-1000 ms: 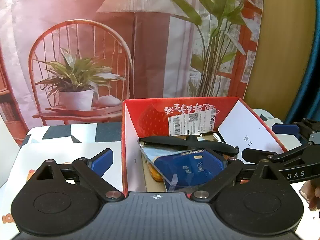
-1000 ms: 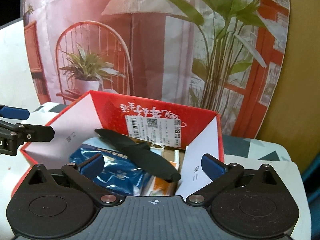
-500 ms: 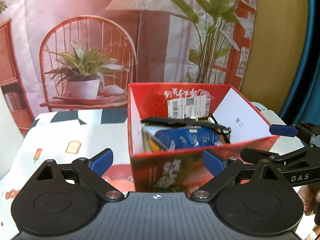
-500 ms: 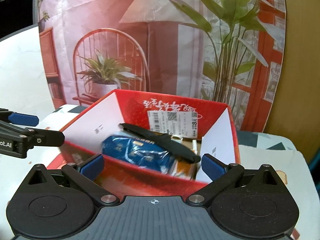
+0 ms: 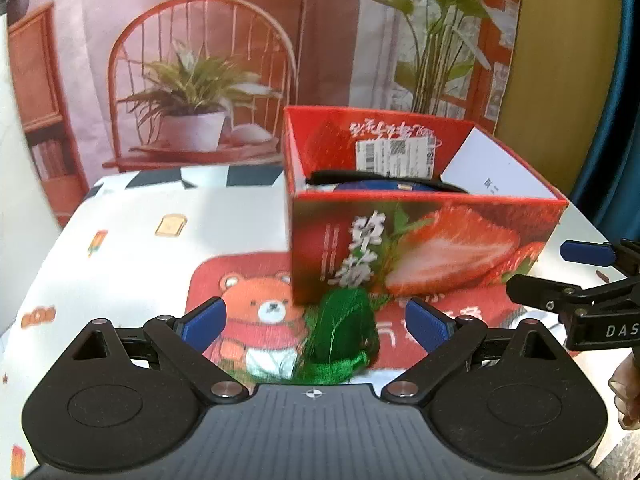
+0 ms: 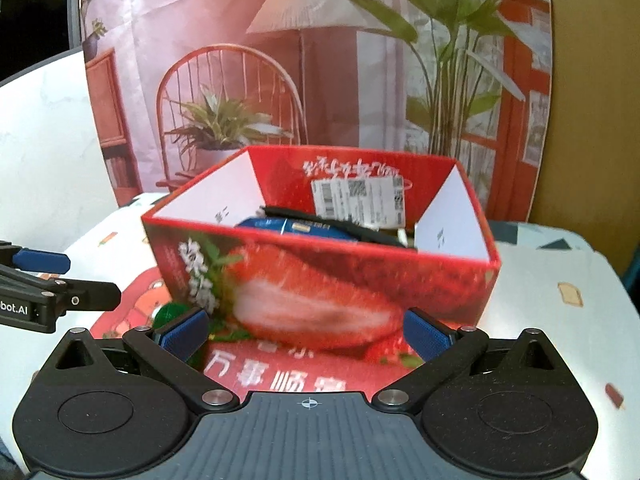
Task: Organize soft objects
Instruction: 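Move both grippers down to the grey and white gloves, then close both grippers on the dotted gloves and lift them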
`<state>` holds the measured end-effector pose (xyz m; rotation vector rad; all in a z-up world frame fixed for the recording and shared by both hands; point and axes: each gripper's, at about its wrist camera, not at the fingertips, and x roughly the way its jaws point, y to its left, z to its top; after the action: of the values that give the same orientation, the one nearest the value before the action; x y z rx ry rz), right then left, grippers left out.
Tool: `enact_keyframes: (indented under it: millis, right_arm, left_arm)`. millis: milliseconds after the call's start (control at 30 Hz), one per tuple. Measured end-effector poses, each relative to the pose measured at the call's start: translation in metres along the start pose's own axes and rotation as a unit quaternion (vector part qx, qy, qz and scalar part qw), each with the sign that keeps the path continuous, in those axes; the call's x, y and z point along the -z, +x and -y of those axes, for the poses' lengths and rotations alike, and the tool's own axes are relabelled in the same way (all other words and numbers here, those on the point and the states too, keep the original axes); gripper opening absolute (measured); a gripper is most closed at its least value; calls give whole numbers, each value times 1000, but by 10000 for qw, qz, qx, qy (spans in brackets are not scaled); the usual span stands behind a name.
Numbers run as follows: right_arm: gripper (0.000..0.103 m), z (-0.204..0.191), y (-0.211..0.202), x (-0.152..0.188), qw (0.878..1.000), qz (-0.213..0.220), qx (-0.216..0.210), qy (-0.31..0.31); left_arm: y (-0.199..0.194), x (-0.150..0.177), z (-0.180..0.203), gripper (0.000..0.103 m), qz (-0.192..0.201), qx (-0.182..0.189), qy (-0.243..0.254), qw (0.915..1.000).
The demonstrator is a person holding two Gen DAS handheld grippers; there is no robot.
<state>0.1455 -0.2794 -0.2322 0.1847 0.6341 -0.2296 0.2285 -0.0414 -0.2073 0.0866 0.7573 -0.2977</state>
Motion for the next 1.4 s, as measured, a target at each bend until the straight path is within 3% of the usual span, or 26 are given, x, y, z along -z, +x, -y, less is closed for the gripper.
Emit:
enact_keyframes:
  millis: [1000, 1267, 1400]
  right_arm:
    - [103, 2, -16, 54, 9990, -228, 281, 244]
    - [102, 3, -15, 62, 9987, -388, 201, 253]
    - [98, 7, -14, 67, 9978, -511, 277, 312]
  left_arm:
    - [-4, 52, 2, 96, -340, 220, -360, 9985]
    - [0, 57, 10, 80, -461, 574, -266, 9969]
    - [6, 62, 11, 79, -631, 634, -297, 9955]
